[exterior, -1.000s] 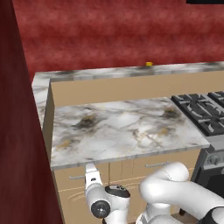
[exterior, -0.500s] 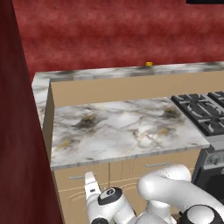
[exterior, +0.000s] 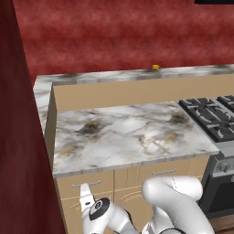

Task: Take the pizza cutter from the drawer on the left and place it on the dining counter for cutting.

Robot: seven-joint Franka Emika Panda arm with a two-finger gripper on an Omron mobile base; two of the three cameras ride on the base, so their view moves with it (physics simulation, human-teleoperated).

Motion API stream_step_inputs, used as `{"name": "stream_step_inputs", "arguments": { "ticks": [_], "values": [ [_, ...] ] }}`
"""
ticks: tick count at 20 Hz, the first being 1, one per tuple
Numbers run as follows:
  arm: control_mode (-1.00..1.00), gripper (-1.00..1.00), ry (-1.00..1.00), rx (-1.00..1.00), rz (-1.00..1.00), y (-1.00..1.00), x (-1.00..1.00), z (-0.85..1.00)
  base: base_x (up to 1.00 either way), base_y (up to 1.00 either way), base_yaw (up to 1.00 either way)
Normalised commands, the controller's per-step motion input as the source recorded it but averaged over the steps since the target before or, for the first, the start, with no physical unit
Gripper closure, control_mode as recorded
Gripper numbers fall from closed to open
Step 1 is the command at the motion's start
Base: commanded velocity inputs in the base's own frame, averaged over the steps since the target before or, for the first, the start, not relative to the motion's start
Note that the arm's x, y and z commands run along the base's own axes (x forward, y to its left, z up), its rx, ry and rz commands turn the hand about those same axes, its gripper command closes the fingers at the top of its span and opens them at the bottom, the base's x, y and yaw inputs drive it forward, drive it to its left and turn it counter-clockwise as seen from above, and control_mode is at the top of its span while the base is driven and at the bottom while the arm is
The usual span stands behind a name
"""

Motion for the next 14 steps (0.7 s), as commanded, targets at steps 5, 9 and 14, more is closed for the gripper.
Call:
{"name": "stream_step_inputs", "arguments": {
  "ticks": [5,9,14],
  "values": [
    [-1.00,-1.00,-0.05,0.01,0.00,0.01,0.27,-0.25,0.00,0.00,0.00],
    [-1.00,-1.00,-0.06,0.00,0.00,0.00,0.34,-0.18,0.00,0.00,0.00],
    [-1.00,-1.00,-0.07,0.00,0.00,0.00,0.37,-0.18,0.00,0.00,0.00]
  ]
}}
